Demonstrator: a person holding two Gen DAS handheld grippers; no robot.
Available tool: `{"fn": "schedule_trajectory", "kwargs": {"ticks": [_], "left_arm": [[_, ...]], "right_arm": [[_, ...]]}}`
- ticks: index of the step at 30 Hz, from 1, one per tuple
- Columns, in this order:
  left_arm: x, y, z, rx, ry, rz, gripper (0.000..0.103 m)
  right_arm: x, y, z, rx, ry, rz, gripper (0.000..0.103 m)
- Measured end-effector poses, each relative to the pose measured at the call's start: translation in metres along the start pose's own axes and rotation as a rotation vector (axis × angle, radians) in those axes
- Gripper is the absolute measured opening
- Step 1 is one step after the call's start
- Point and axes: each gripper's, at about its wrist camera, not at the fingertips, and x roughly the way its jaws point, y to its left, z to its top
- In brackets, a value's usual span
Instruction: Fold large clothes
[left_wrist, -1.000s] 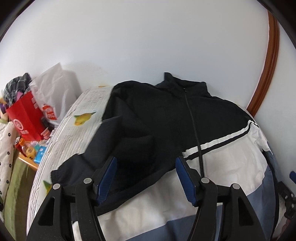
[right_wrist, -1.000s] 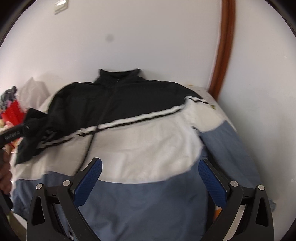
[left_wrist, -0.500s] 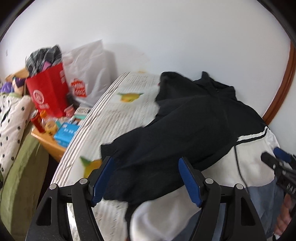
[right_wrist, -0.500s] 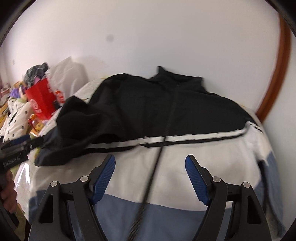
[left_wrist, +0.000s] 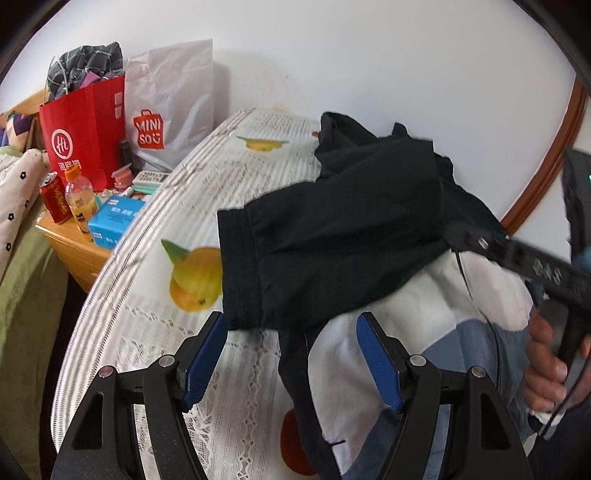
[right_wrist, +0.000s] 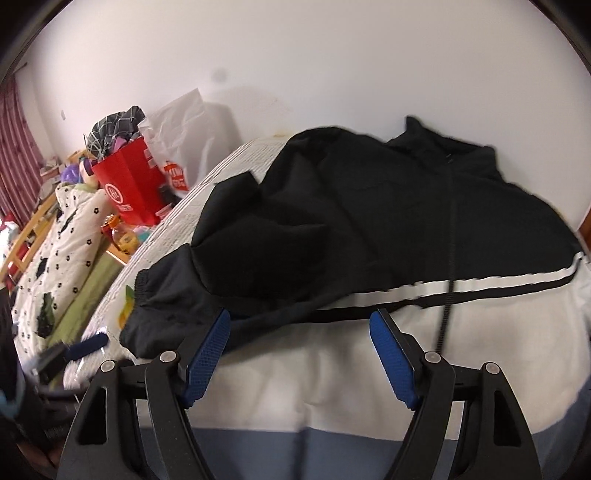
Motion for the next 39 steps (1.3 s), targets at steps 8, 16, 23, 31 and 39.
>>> {"fn": "schedule_trajectory", "kwargs": {"ticks": [8,16,23,31,39], "left_arm": [[0.023,0.001,-0.011,0.023,0.042,0.033,0.07],[0.03,-0.006,-0.011,0.071,0.035,0.103,0.071],[0.031,-0.007,-0.01,0.075,0.044,0.127,0.071],[0.034,-0.006,-0.005,0.055,0.054,0.135,0.071],[0.029,-0.003,-0.002,0.044,0.032,0.153,0.071]], "right_arm": [[0.035,0.004,0.01,0.049,0.041,0.058,0.026],[-0.005,-0.029,0.037,0.108,-0.149,0.099,0.006],[0.0,-0.089,0.044,0.172,-0.11,-0.071,0.011],[-0.007,-0.099,0.015,0.09,-0.047,-0.291,0.057],[-0.032,-0.044,-0.022,-0.04,-0.076,-0.207,0.073]]}}
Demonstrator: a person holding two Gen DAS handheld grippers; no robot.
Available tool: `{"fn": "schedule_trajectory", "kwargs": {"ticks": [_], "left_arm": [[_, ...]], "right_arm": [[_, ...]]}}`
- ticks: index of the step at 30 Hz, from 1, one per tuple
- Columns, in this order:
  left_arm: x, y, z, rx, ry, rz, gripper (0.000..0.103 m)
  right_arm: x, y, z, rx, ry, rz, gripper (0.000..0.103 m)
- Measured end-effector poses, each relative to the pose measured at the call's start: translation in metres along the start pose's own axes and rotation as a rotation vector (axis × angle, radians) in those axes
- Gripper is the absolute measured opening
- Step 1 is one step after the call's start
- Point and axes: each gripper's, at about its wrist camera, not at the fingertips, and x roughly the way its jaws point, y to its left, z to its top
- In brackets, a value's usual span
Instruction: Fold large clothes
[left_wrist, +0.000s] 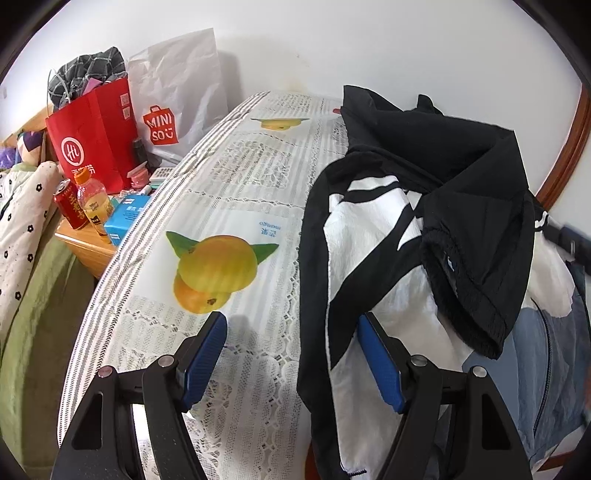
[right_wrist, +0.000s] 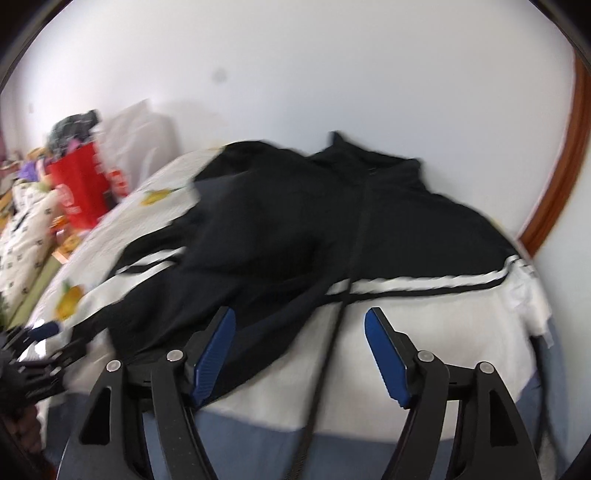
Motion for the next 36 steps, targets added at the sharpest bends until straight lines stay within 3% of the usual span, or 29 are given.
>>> {"fn": "schedule_trajectory", "kwargs": {"ticks": [4,9,19,20,23,29,36], "left_arm": [[-0.001,0.0,0.005,0.003,-0.002,0.005,0.071],[0.001,0.0,0.013,0.017,-0.008,0.016,0.071],[0.013,0.003,0.022,-0.003,0.002,0.009,0.071],[0.013,0.002,0.022,-0.003,0.002,0.009,0.071],[0.013,0.0,0.023,-0.001,0.002,0.008,0.071],[0.011,-0.009,0.027,0.018,-0.006,0.009,0.071],[0.006,-0.031,0.037,0.057,-0.034,0.014,0.071]], "right_arm": [[0.004,0.039,-0.02,-0.059,0.039,0.111,0.075],[0.014,0.08,-0.037,-0.141,0.071,0.147,0.079],[0.064,0.103,-0.034,-0.16,0.167,0.119,0.078],[0.066,0.102,-0.032,-0.153,0.17,0.121,0.072],[0.067,0.099,-0.028,-0.145,0.173,0.147,0.037],[0.053,0.077,-0.009,-0.123,0.13,0.157,0.03],[0.001,0.0,0.037,0.018,-0.063,0.145,0.029]]}}
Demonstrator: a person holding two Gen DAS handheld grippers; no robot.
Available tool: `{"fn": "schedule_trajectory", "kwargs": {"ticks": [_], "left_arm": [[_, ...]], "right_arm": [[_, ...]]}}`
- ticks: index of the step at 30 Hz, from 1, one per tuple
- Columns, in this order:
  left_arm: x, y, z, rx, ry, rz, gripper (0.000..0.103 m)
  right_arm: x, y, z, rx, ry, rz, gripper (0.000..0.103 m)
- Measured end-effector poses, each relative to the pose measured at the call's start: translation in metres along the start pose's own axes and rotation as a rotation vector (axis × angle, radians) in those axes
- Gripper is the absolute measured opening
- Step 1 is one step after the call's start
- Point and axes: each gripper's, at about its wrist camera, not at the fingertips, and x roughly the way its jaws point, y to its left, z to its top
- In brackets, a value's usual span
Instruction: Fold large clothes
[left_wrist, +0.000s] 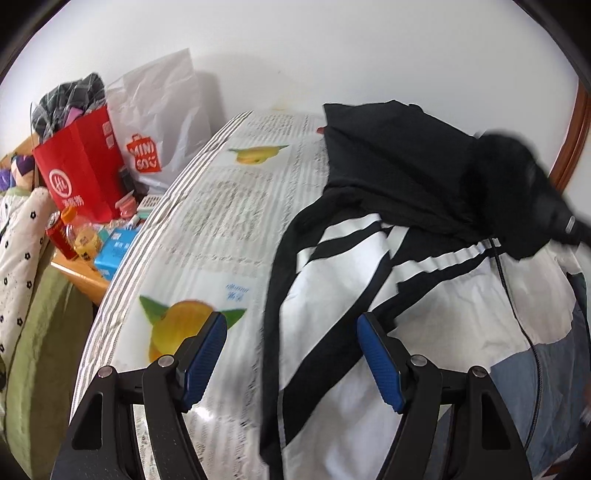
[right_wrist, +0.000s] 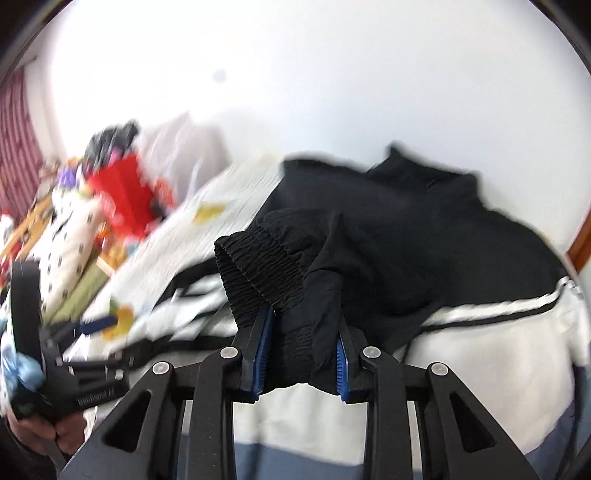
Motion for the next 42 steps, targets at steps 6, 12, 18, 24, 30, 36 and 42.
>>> {"fn": "schedule_trajectory", "kwargs": {"ticks": [6,12,18,24,30,36,42], "left_arm": [[0.002,-0.015,0.007,0.029,-0.016,0.017,0.071],[0.007,-0.016,0.015,0.013,-0.023,0.042,0.071],[0.011,-0.013,0.02,-0.002,-0.024,0.046,0.071],[0.016,-0.016,0.02,0.009,-0.014,0.053,0.071],[0.014,-0.022,0.021,0.02,-0.021,0.053,0.071],[0.007,-0.025,0.022,0.035,-0.039,0.06,0.071],[-0.005,-0.024,0.022,0.015,-0.05,0.04,0.071]], "right_arm": [[-0.022,-0.083,0.031,0.133,-0.094,-0.053,0.029],[-0.019,-0.173,0.042,0.261,-0.122,-0.086,0.031],[-0.005,-0.24,0.025,0.309,-0.071,-0.21,0.042],[-0.015,-0.277,0.003,0.311,-0.06,-0.348,0.048],[0.023,-0.263,-0.025,0.237,0.057,-0.305,0.048],[0.066,-0.268,-0.05,0.244,0.227,-0.382,0.047],[0.013,-0.262,-0.044,0.293,0.124,-0.374,0.059]]}}
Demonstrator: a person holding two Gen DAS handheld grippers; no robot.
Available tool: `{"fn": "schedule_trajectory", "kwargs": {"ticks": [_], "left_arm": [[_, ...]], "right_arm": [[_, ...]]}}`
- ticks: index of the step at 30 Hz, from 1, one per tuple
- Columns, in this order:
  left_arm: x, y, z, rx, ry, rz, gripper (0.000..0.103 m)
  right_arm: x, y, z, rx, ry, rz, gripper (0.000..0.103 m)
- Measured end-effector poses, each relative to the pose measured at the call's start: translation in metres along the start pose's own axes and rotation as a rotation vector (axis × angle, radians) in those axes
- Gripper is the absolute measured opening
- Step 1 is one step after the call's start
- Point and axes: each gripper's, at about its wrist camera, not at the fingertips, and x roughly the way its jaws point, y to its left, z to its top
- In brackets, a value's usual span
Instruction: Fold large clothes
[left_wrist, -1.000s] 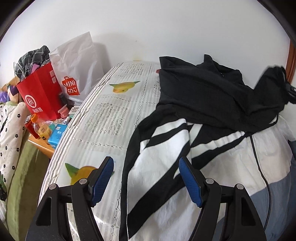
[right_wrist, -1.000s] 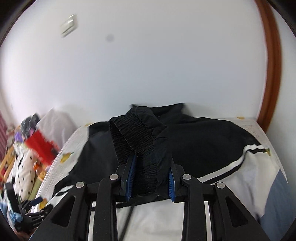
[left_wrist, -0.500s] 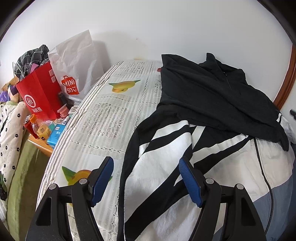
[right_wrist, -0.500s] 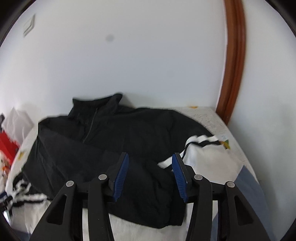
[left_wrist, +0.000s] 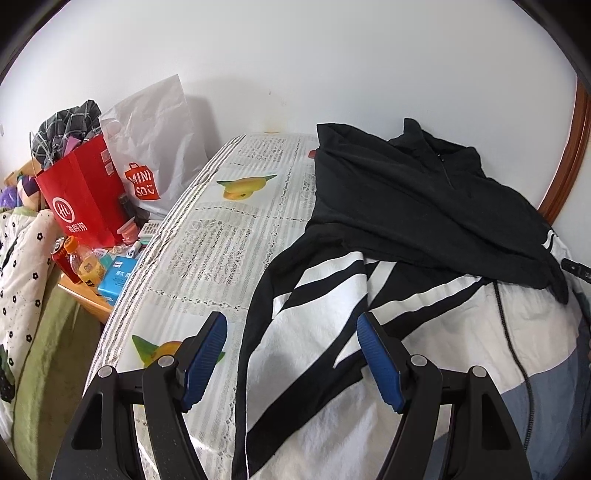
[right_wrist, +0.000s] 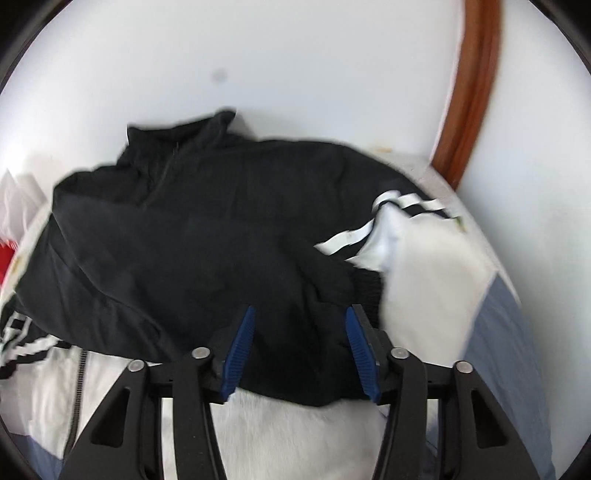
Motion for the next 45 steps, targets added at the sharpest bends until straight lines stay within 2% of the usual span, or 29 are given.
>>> {"fn": "schedule_trajectory", "kwargs": {"ticks": [3,7,9,12,14,19,26,31,32,34,36,38,42,45], "left_arm": [[-0.01,-0.003,-0.002,0.013,-0.014,-0.006,0.071],[-0.027,-0.009,-0.005,0.016,-0.032,-0.034,0.071],[-0.034,-0.014,-0.007,0.022,-0.038,-0.037,0.071],[-0.043,-0.022,-0.011,0.024,-0.036,-0.044,0.071],[-0.048,-0.027,-0.015,0.022,-0.031,-0.056,0.071],[-0.061,-0.042,-0.026,0.048,-0.038,-0.071,0.073],[-0.07,-0.058,-0.039,0.074,-0.039,-0.08,0.073],[-0.07,-0.057,-0.046,0.098,-0.022,-0.038,0.073],[-0.07,-0.055,-0.047,0.097,-0.022,-0.028,0.073],[-0.069,-0.052,-0.047,0.091,-0.021,-0.012,0.073],[-0.069,-0.047,-0.048,0.081,-0.016,-0.008,0.073],[-0.069,-0.042,-0.048,0.072,-0.017,-0.004,0.073],[-0.071,-0.033,-0.049,0.075,-0.032,0.021,0.073],[-0.07,-0.026,-0.049,0.068,-0.033,0.022,0.073]], "right_arm": [[-0.031,-0.018,-0.009,0.021,-0.044,-0.01,0.064],[-0.064,-0.046,-0.03,0.048,-0.081,-0.064,0.078],[-0.077,-0.07,-0.043,0.076,-0.079,-0.108,0.08],[-0.094,-0.112,-0.069,0.128,-0.037,-0.137,0.081],[-0.1,-0.139,-0.091,0.151,0.0,-0.188,0.081],[-0.11,-0.183,-0.142,0.196,0.061,-0.261,0.081],[-0.108,-0.217,-0.191,0.219,0.112,-0.319,0.081],[-0.092,-0.222,-0.199,0.196,0.134,-0.348,0.08],[-0.09,-0.221,-0.198,0.189,0.123,-0.348,0.078],[-0.087,-0.217,-0.196,0.181,0.109,-0.363,0.064],[-0.086,-0.215,-0.193,0.165,0.106,-0.39,0.029],[-0.088,-0.215,-0.188,0.151,0.106,-0.427,0.01],[-0.112,-0.214,-0.167,0.162,0.02,-0.444,0.006],[-0.136,-0.205,-0.141,0.175,-0.066,-0.414,0.005]]}}
